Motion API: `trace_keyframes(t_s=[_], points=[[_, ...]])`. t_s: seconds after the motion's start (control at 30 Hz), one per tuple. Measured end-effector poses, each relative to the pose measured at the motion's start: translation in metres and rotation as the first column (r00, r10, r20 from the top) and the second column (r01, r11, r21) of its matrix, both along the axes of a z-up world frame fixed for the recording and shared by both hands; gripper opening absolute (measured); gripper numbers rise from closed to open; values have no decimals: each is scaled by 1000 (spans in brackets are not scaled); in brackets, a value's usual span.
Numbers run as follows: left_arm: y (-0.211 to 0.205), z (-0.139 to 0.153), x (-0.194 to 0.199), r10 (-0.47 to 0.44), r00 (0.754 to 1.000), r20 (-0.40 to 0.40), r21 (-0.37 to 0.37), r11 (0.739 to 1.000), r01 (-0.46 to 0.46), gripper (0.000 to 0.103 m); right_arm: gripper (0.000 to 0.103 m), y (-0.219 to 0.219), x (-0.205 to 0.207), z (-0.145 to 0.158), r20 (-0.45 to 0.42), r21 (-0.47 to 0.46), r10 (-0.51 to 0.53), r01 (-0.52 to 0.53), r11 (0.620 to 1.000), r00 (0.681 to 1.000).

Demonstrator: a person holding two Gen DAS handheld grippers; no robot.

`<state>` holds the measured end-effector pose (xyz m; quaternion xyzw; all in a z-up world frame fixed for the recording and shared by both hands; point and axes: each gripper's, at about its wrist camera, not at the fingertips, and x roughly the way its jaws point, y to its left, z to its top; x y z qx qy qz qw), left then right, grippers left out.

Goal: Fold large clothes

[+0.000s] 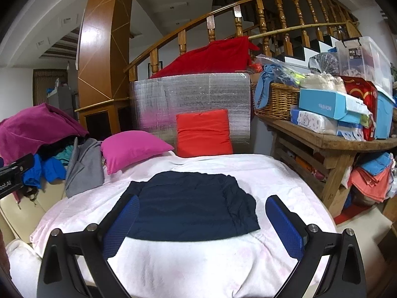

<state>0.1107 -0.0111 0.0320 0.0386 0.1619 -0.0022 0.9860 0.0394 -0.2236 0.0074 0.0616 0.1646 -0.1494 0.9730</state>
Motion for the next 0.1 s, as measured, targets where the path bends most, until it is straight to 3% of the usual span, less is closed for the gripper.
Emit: trace_keyframes(t_s=[0.1], points=[[12, -10, 31, -31, 999, -24, -40, 999, 30, 102, 103, -17, 16, 2, -1, 14, 0, 0, 1000, 1000]])
